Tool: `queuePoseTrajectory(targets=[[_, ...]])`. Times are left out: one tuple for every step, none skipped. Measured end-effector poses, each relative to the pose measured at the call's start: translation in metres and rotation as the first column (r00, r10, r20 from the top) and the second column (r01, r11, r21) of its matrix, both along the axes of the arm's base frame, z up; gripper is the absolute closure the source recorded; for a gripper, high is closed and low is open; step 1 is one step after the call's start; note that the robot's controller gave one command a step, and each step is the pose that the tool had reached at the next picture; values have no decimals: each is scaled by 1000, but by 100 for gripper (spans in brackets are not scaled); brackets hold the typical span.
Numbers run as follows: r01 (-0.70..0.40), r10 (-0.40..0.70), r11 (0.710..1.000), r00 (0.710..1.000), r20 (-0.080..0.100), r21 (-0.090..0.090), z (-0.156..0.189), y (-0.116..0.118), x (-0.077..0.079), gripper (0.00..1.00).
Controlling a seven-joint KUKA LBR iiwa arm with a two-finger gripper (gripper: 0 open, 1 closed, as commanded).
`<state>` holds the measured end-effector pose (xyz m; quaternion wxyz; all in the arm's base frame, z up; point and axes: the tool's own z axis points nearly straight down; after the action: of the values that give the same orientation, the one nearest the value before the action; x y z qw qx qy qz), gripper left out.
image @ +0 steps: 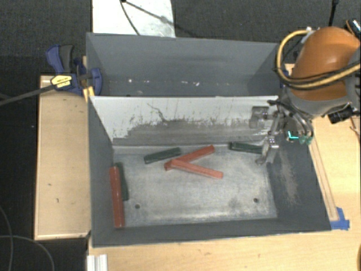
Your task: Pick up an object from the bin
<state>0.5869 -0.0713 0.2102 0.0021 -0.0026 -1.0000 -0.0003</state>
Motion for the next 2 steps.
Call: queuePoseTrajectory(targets=[[22,-22,1000,1000,-1,2,-113,48,-3,0],[-17,17,1000,1000,3,1,-141,78,-4,0]])
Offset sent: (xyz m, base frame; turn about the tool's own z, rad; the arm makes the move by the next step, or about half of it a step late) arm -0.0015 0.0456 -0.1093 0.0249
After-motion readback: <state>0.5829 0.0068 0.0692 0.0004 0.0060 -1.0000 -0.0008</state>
